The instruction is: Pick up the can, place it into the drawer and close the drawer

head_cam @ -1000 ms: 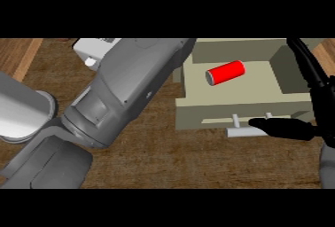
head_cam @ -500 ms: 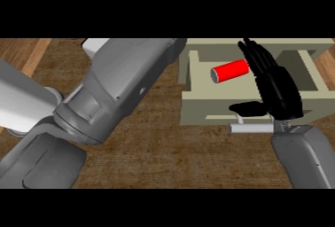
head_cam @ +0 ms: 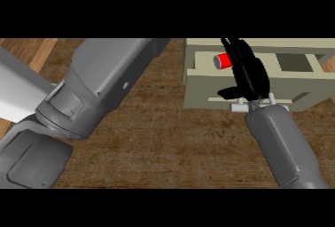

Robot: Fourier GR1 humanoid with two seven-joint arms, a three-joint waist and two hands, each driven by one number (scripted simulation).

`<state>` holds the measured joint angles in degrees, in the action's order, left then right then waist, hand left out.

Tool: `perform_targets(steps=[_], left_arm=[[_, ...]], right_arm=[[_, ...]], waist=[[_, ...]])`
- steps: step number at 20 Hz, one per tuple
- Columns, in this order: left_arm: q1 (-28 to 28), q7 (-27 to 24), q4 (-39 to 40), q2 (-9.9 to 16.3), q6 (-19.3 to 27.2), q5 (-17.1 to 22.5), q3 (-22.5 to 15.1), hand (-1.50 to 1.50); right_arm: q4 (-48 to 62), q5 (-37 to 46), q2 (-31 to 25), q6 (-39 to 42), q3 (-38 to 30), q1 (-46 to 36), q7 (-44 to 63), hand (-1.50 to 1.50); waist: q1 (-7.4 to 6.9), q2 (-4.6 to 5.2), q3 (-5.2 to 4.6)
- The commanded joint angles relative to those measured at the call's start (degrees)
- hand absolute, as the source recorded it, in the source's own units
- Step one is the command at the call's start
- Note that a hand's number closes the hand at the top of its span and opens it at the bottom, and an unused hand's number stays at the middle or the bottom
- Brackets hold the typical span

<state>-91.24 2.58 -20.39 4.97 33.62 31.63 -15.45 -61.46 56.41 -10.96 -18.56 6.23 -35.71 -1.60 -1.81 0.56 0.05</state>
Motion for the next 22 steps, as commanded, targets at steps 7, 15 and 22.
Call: perform_targets(steps=[7, 15, 22], left_arm=[[3.9, 4.9, -6.6, 4.9, -1.8, -1.5, -0.5, -1.5], [11.0, 7.4, -14.0, 8.5, -3.5, -2.6, -1.9, -1.5], [13.2, 9.8, -20.0, 11.5, -4.8, -2.2, -1.8, -1.5]], right_arm=[[23.9, 5.3, 2.0, -15.0, -5.7, -15.0, -0.2, -1.5], [35.0, 5.5, 0.8, -19.3, -8.9, -24.3, -2.2, -1.5], [40.5, 4.8, -1.4, -20.1, -11.5, -30.6, -2.3, -1.5]], waist=[[-1.84, -0.11, -0.01], [-3.15, -0.2, -0.03], [-6.02, 0.43, -0.01]])
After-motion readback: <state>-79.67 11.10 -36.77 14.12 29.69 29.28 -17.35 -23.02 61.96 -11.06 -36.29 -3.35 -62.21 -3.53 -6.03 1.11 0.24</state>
